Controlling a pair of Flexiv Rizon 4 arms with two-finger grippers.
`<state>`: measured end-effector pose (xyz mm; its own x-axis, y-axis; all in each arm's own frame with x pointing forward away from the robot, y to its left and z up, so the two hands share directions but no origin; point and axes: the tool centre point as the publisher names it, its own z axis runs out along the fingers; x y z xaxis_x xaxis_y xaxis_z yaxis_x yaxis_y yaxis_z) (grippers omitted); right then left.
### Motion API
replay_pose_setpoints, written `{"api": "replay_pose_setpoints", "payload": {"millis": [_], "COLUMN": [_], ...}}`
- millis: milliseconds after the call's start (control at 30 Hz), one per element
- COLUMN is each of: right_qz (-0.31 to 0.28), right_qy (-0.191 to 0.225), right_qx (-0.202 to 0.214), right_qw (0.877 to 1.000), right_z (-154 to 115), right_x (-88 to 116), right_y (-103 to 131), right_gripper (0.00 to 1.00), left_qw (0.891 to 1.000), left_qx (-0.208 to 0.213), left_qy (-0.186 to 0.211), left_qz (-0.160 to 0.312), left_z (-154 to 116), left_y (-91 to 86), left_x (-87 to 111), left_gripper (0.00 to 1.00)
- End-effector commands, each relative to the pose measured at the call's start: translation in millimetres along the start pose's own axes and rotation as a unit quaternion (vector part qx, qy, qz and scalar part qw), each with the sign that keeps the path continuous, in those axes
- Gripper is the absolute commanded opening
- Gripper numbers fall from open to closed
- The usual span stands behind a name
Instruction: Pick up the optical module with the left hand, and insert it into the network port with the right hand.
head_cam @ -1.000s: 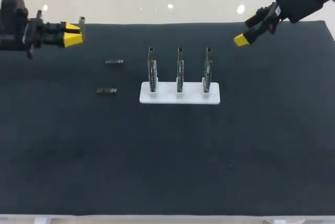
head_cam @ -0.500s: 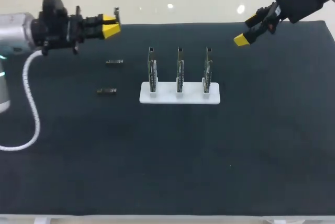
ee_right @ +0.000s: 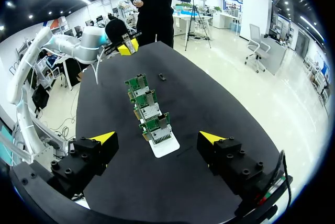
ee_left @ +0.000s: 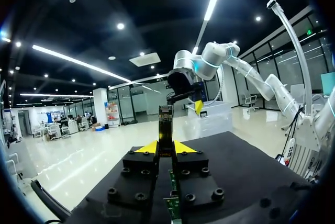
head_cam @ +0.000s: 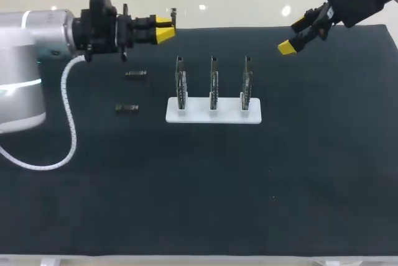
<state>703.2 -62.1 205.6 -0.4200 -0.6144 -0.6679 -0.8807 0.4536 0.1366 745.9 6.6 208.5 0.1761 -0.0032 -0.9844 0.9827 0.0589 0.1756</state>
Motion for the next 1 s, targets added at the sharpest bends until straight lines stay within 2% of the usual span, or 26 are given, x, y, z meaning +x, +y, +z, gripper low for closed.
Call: {"api": "replay_pose_setpoints", "payload": {"millis": [33, 300, 1000], "right_qz": [-0.001, -0.001, -0.001], "right_qy": [-0.001, -0.001, -0.001], "right_qx": [-0.001, -0.001, -0.001], "right_qw": [1.0, 1.0, 1.0], "right_z": [0.4, 0.4, 0.4], "right_x": [0.2, 0.2, 0.2], "right_y": [-0.2, -0.2, -0.2], "right_gripper": [1.0, 1.0, 1.0], "left_qw": [1.0, 1.0, 1.0], "left_qx": [-0.011, -0.017, -0.016], "left_qy": [0.007, 0.013, 0.013], "left_qz": [0.001, -0.007, -0.007], "left_z": [9.1, 22.4, 22.5], "left_y": [-12.3, -20.5, -20.8], "left_x": [-2.8, -4.2, -5.3], "left_gripper": [0.0, 0.0, 0.0]}}
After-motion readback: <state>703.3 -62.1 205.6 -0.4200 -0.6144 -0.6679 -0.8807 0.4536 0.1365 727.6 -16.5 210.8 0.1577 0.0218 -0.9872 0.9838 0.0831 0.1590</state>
